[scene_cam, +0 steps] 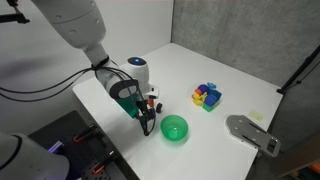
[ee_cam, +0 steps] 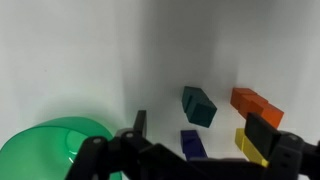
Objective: Put one green block in the bowl
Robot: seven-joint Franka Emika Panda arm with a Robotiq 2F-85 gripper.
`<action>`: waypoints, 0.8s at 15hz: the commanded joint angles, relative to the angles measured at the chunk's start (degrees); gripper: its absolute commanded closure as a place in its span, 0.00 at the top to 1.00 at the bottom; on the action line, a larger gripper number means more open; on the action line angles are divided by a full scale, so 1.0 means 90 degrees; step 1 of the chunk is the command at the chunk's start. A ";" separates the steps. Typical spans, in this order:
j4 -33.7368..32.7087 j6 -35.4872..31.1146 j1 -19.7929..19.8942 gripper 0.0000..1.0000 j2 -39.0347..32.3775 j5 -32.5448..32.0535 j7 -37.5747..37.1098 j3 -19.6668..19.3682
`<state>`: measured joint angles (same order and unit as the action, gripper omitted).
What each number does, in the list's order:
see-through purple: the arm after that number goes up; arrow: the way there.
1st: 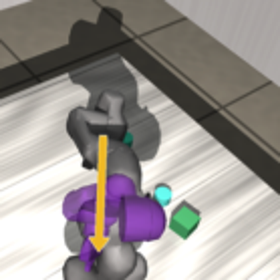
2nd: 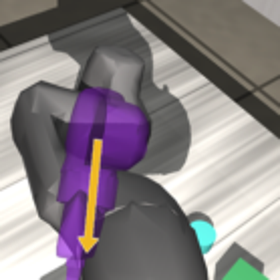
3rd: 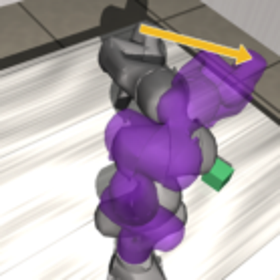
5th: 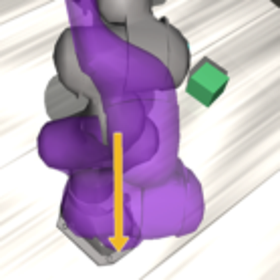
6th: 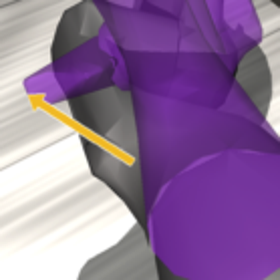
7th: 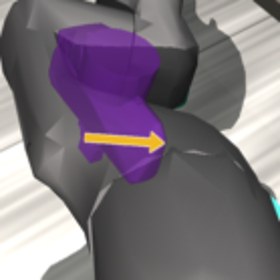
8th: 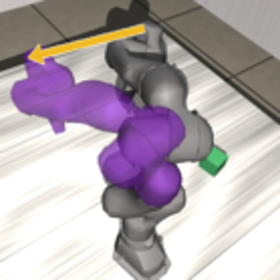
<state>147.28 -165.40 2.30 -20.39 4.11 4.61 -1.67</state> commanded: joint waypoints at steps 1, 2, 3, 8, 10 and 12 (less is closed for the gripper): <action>-0.0322 -0.0321 -0.0135 1.00 -0.0529 -0.0123 -0.0354 -0.0036; -0.0373 -0.0394 -0.0160 1.00 -0.0639 -0.0096 -0.0424 -0.0040; -0.0432 -0.0453 -0.0195 1.00 -0.0740 -0.0068 -0.0514 -0.0054; -0.0669 -0.0440 -0.0385 1.00 -0.1042 0.0012 -0.1064 -0.0168; -0.0707 -0.0383 -0.0452 0.97 -0.1068 0.0027 -0.1242 -0.0210; -0.0727 -0.0355 -0.0529 0.72 -0.1076 0.0023 -0.1387 -0.0252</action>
<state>141.73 -169.25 -0.84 -29.71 4.06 -5.20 -2.79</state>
